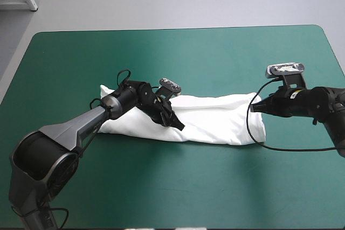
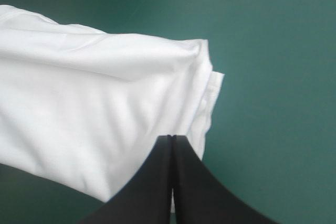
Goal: Fold the cloth
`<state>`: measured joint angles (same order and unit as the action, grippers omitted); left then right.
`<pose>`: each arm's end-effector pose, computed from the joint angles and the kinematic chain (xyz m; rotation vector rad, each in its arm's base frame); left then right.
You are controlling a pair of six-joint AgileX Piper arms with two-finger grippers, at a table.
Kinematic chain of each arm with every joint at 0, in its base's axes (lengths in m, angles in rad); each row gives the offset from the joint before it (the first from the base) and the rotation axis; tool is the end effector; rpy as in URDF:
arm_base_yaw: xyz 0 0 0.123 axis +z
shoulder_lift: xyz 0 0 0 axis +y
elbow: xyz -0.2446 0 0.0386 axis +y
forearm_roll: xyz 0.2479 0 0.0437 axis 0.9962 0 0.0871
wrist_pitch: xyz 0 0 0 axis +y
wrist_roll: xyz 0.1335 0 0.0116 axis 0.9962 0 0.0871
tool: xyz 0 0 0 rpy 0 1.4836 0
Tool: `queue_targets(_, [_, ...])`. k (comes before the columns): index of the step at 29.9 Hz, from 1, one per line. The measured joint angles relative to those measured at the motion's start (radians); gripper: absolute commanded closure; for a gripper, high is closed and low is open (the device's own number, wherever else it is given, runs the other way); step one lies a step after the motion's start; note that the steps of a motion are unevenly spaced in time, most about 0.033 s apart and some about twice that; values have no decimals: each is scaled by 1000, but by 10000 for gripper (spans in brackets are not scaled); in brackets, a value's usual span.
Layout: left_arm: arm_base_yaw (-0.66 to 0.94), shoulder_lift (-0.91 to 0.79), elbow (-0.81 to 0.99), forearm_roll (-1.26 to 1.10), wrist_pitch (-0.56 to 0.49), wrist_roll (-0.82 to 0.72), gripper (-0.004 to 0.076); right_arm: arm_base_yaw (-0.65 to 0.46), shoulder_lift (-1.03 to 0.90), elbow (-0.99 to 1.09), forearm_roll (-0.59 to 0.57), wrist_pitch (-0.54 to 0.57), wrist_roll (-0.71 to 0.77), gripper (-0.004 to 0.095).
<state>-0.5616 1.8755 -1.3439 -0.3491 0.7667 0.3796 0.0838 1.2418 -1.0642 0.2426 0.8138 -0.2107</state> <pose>0.3179 -0.2376 0.1364 0.9952 2.5950 -0.4460 0.2893 0.0478 0.2637 -0.2311 2.4446 0.2339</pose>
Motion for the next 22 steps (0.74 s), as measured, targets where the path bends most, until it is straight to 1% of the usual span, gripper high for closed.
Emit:
queue_targets(1, [0,6,-7,-4,-4,0,705,-10,8,13,28,-7,-8,833])
queue_targets(4, [0,20,-17,-8,3,0,705,-45,30,41,75,-15,-30,601])
queue_targets(7, [0,24,-22,-8,9,0,705,-68,50,46,98,-18,-49,265])
queue_targets(8, [0,25,-23,-8,10,0,705,-72,57,46,104,-18,-52,182])
queue_targets(9, [0,25,-23,-8,11,0,705,-73,63,46,112,-18,-53,132])
queue_targets(10, [0,25,-23,-8,11,1,705,-73,71,46,118,-18,-54,118])
queue_targets(12, [0,25,-23,-8,11,1,705,-73,92,46,136,-18,-65,138])
queue_targets(13, [0,25,-23,-8,11,1,705,-73,103,46,144,-20,-73,158])
queue_targets(17, [0,25,-23,-8,11,1,705,-73,172,46,159,-34,-103,288])
queue_targets(19, [0,25,-23,-8,11,1,705,-73,216,46,161,-47,-122,333])
queue_targets(22, [0,25,-24,-8,12,1,705,-73,279,46,165,-74,-151,362])
